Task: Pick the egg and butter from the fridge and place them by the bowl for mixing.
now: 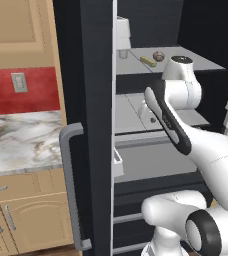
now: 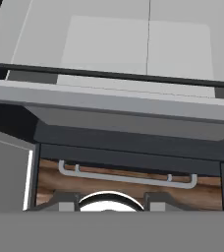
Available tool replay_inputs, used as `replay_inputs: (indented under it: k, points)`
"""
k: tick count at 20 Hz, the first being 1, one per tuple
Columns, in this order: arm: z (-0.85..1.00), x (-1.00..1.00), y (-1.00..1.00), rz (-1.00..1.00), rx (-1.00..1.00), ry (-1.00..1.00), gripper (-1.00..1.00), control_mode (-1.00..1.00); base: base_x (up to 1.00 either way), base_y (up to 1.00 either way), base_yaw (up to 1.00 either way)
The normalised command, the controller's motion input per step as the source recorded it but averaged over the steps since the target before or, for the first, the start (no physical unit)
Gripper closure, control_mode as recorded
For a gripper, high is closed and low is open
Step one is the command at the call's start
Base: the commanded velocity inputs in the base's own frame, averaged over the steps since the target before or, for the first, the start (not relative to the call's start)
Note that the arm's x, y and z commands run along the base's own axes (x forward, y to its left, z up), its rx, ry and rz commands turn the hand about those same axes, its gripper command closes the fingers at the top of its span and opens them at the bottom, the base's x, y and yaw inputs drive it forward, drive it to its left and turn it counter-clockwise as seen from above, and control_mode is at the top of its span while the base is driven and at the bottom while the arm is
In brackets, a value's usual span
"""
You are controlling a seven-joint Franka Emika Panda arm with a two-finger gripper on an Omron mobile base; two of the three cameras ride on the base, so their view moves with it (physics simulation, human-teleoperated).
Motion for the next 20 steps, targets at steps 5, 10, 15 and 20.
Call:
replay_inputs:
  k: [5, 10, 15, 20]
  points:
    - [0.02, -0.11, -0.04, -0.05, 0.03, -0.13, -1.0, -1.0, 0.0, 0.0, 0.0]
    - [0.32, -0.05, -0.06, -0.07, 0.08, -0.3, -1.0, -1.0, 0.0, 0.0, 0.0]
    - [0.44, -0.08, -0.26, -0.04, 0.01, -0.24, -1.0, -1.0, 0.0, 0.0, 0.0]
    - [0.5, -0.08, -0.35, 0.0, -0.01, -0.23, -1.0, -1.0, 0.0, 0.0, 0.0]
